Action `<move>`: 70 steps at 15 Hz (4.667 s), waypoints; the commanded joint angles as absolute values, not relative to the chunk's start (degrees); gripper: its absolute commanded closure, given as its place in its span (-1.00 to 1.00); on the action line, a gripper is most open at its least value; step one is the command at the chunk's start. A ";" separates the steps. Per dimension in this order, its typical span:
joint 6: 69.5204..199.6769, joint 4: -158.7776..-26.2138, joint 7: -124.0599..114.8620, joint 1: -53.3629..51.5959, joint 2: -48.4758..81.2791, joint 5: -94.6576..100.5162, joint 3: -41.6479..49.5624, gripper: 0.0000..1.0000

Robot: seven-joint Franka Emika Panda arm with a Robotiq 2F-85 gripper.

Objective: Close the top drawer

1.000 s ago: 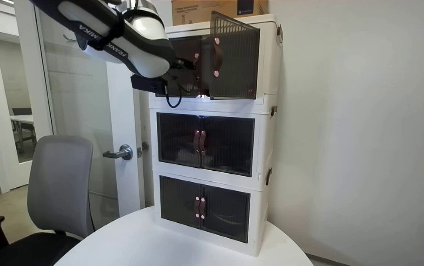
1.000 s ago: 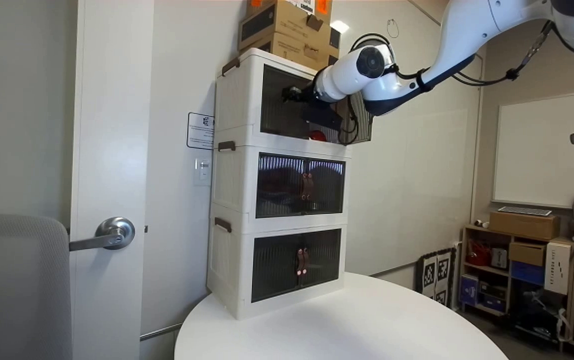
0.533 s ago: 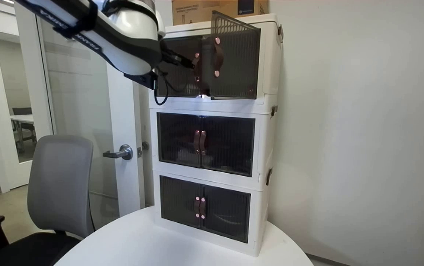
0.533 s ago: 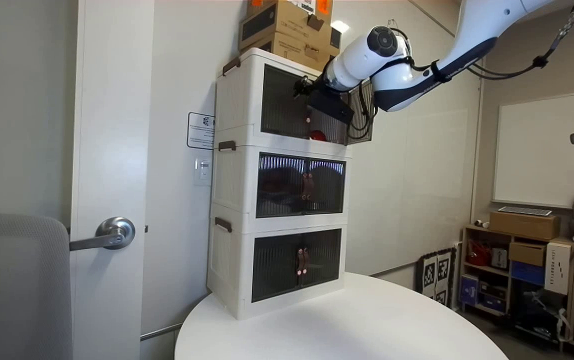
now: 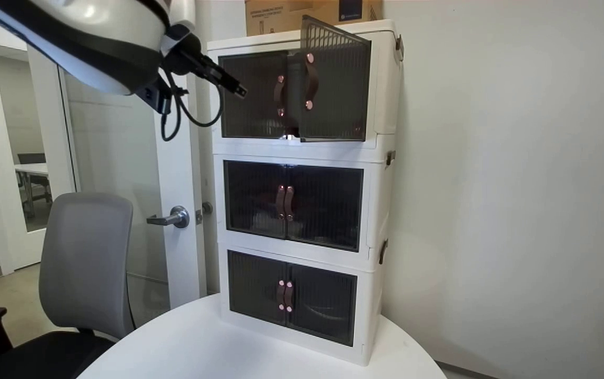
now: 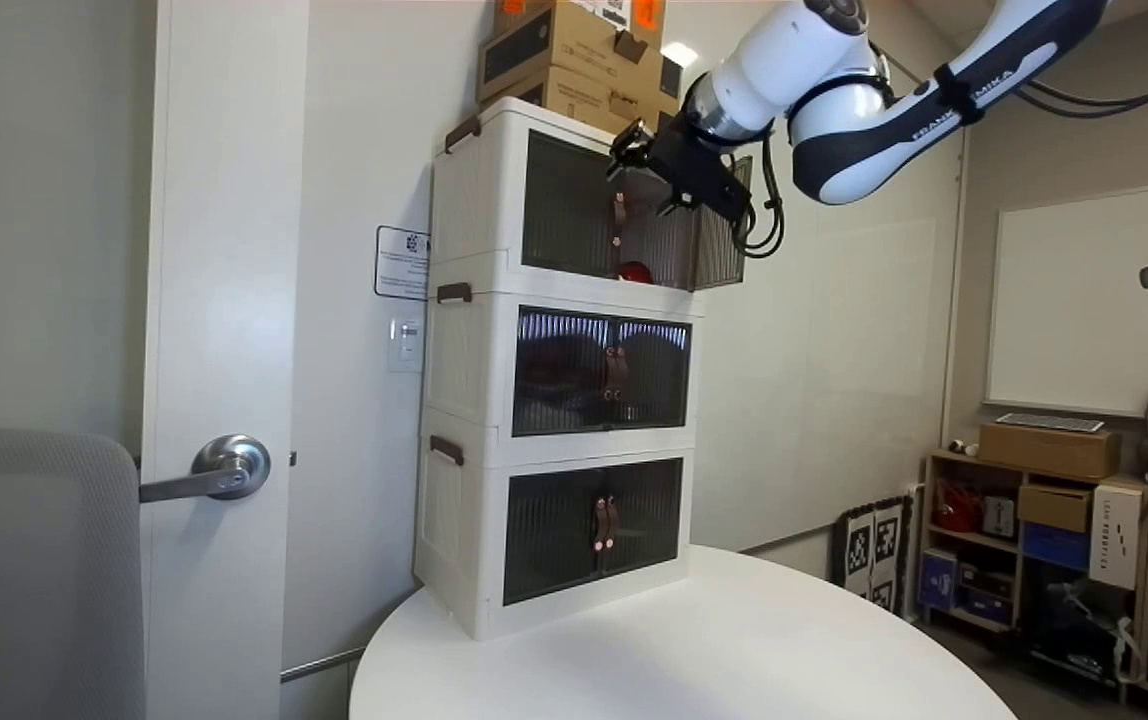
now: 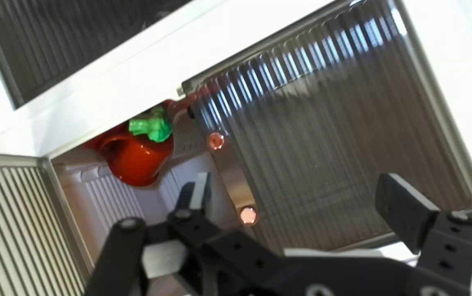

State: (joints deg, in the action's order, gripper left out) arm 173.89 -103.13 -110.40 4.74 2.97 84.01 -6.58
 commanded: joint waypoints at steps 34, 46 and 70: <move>143.49 -99.62 4.71 2.56 -3.21 3.99 6.80 -1.00; 147.88 -84.48 19.46 2.24 11.58 -5.38 1.04 -1.00; 205.32 -77.63 7.38 -16.20 37.10 -8.43 20.95 -1.00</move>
